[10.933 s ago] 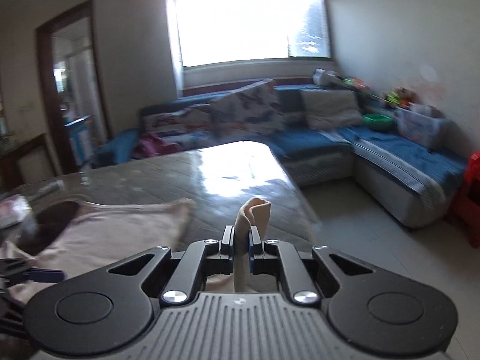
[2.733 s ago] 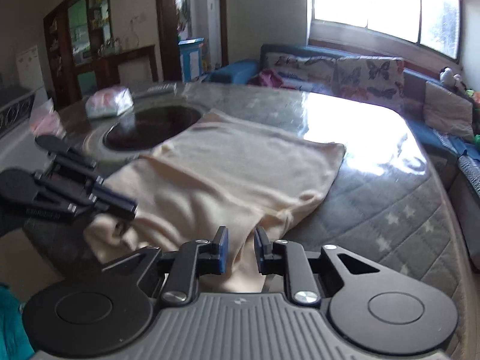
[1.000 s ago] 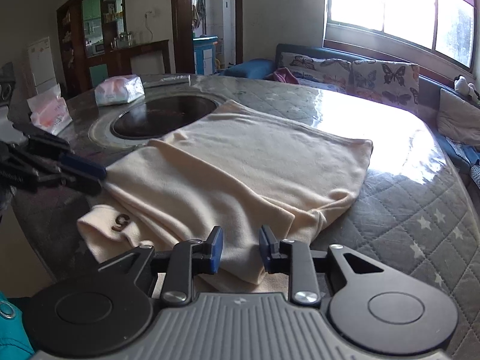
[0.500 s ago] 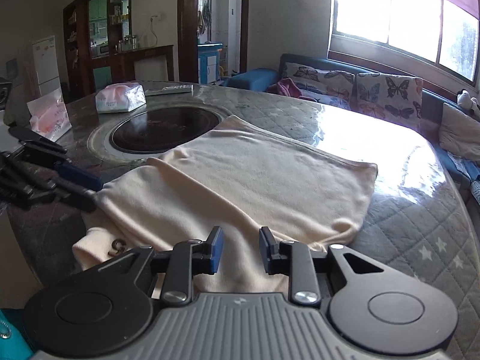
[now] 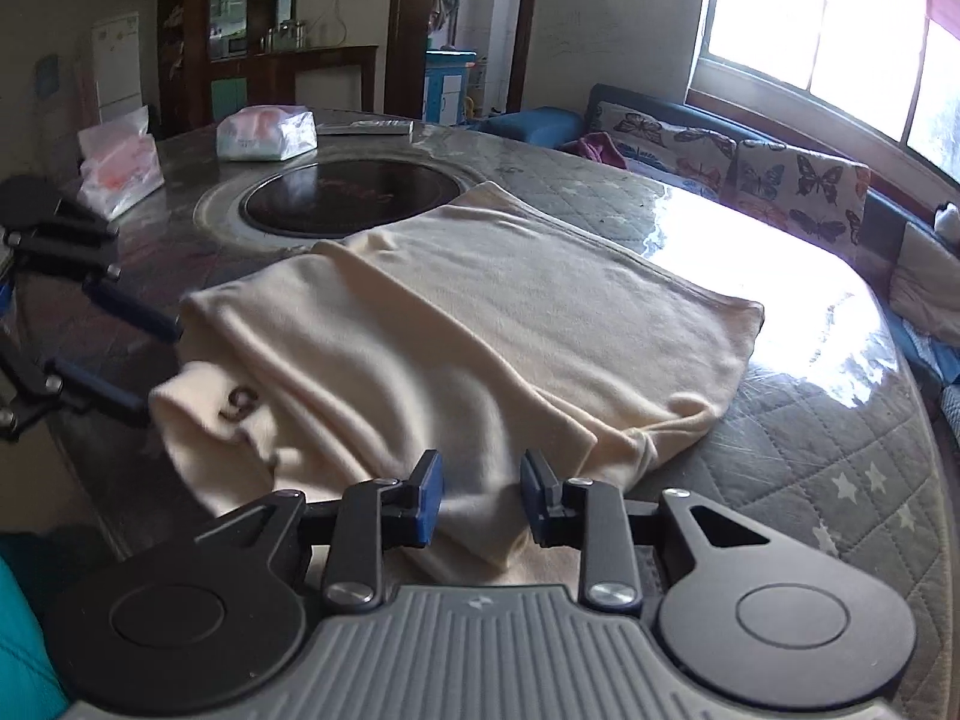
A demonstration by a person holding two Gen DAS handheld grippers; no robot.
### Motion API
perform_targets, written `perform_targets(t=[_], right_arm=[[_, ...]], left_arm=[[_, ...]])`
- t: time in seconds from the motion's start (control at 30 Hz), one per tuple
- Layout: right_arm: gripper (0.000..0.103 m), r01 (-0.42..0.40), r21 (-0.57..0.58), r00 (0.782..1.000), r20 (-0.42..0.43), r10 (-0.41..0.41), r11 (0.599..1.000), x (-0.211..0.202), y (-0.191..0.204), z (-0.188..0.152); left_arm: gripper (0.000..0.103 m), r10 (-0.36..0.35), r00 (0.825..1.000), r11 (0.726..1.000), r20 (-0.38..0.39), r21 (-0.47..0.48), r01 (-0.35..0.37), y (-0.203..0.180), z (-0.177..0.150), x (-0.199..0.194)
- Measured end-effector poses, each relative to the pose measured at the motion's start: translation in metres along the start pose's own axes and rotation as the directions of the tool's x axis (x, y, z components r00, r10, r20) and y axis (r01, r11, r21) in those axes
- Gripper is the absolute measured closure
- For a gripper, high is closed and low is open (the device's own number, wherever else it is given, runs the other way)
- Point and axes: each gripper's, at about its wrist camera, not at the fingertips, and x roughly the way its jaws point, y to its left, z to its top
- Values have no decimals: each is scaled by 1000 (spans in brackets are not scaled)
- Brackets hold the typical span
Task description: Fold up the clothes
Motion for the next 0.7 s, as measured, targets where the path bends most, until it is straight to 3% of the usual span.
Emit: perform_targets(t=[0.27,0.33,0.4,0.5,0.7], right_arm=[[70,38,5,999,17,-38,999,-18,-2,-4],[70,34,-19,999,22,-33,999,-25,2,-4],[68,24,-51,999,25,-23,998,-32,7,-4],[58,6,-100,1000,25,-4,995,-41,13,-7],[49,-67,-175,997,14,71,982,-51,27,-12]], left_arm=[[58,-15,1000,996,24,89,12,-16,1,16],[62,-17,999,996,32,93,14,-16,1,18],[77,-12,999,995,38,95,9,-17,1,19],[88,-5,998,999,58,46,2,-11,6,20],[93,2,996,993,94,-115,9,19,27,22]])
